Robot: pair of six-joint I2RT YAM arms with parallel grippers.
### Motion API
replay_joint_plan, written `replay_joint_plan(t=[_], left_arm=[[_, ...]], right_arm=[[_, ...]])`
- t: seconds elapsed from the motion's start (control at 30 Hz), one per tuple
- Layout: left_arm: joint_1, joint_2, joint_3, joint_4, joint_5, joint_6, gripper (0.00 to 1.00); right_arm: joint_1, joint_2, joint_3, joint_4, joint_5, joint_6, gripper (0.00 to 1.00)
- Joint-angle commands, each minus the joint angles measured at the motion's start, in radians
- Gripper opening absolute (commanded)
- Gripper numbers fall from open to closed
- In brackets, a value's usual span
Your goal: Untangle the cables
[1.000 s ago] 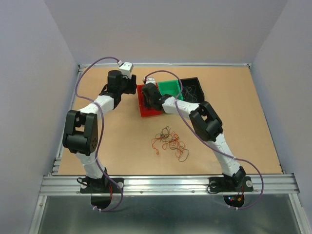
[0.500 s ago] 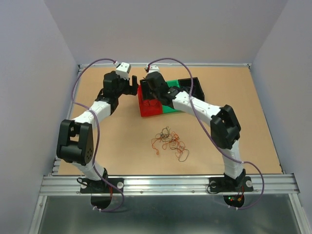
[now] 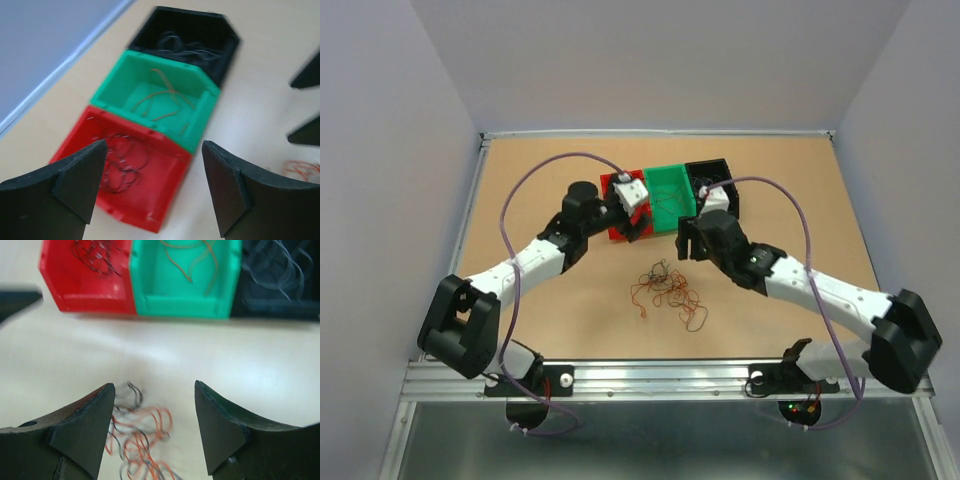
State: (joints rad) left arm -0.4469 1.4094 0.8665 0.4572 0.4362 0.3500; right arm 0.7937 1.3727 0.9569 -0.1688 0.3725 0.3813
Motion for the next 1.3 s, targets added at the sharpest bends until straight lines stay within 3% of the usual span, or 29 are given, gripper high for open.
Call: replay_joint_plan(t=[0.0,0.13,0.27,0.67,0.77,0.8,0.87,0.93,1.07,1.27], left_arm=[[-0.119,-0.059,-0.058,-0.029,0.097,0.224,0.88],[-0.154,-0.027,-0.024,-0.161,0.177,0.309,0.84],[-0.191,0.052,0.028,-0.239,0.133,0.343,0.81],[-0.234,0.238,0.14,-0.408,0.115,0.428,0.73],[-0.239,0.26,0.164,-0.439,0.116,0.438,0.6],[-0.237,0.264,0.167,-0.451,0.124,0.446,0.5],[-0.237,0.263,0.173,-0.456,0.139,0.46,0.44],[-0.237,0.25,0.174,-0.492,0.156,0.469,0.46],[-0.236,0.218,0.166,-0.494,0.162,0.466,0.61],[-0.236,0.201,0.167,-0.525,0.176,0.484,0.63]], right_arm=[[0.007,-0.244,-0.206,0.057,0.057,0.099,0.7],[0.007,-0.452,-0.348,0.064,0.033,0.166,0.67],[0.007,-0.578,-0.411,0.066,0.042,0.197,0.67],[0.007,-0.524,-0.402,0.068,0.078,0.205,0.68],[0.007,-0.54,-0.417,0.069,0.091,0.214,0.68],[0.007,-0.549,-0.428,0.072,0.097,0.215,0.68],[0.007,-0.555,-0.434,0.072,0.101,0.215,0.68],[0.007,-0.56,-0.437,0.072,0.101,0.215,0.68],[0.007,-0.564,-0.443,0.072,0.098,0.215,0.68],[0.007,-0.566,-0.451,0.074,0.094,0.217,0.68]])
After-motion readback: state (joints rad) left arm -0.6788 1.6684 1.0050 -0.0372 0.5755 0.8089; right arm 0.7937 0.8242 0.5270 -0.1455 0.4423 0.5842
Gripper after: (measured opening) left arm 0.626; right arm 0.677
